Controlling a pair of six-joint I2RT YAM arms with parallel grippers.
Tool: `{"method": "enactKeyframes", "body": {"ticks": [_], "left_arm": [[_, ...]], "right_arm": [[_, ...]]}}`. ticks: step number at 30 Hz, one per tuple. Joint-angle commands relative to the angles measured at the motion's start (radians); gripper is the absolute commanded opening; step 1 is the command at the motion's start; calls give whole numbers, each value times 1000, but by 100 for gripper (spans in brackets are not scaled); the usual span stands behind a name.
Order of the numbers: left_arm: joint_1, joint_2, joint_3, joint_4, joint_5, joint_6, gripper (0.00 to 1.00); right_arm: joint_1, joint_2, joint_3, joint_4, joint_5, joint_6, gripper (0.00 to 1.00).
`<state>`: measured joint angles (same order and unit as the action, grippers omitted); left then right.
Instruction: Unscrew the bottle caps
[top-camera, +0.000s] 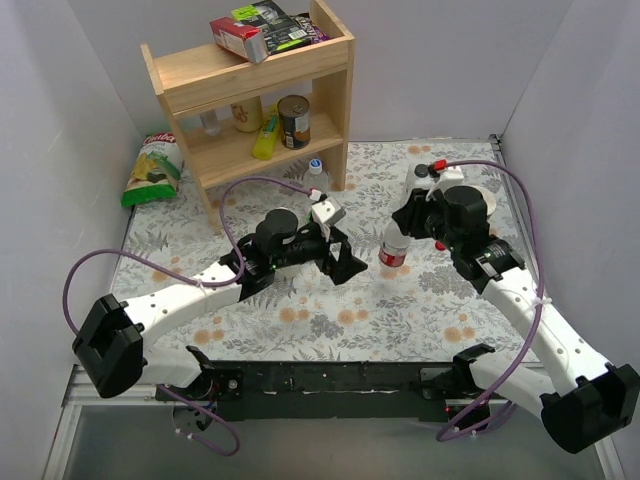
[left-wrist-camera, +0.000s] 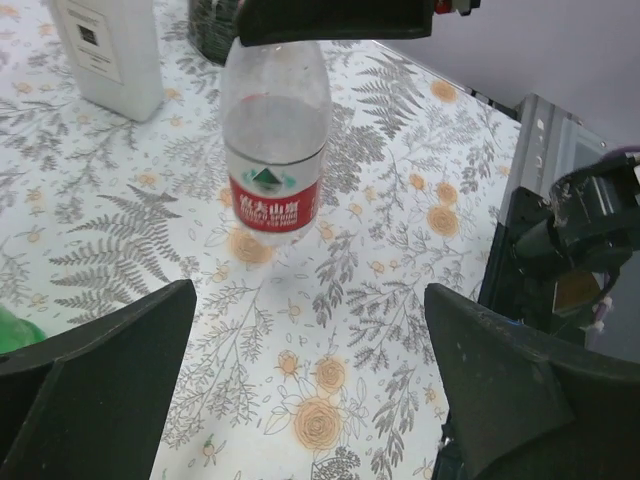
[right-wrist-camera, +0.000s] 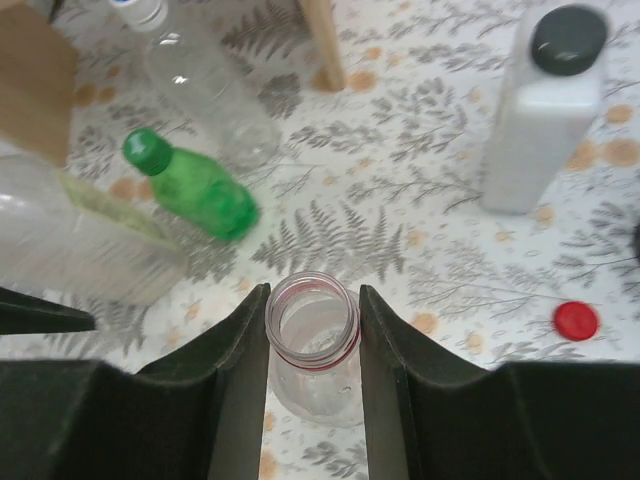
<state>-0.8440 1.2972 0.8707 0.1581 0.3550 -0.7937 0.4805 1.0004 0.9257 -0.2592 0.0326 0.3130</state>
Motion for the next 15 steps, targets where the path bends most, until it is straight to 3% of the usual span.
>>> {"method": "enactKeyframes", "body": {"ticks": [1,7,15], "left_arm": [[93,-62,71,-5,-65,-83,98],[287,-128,93,-3,-73,-154,98],[319,-194,60,-32,-246,8,98]], "right_arm": [[-42,-32,-33,164,96,-124,1],[-94,-2,-131,383,147,-198,1],[-200,87,-211,549,90,-247,1]]}}
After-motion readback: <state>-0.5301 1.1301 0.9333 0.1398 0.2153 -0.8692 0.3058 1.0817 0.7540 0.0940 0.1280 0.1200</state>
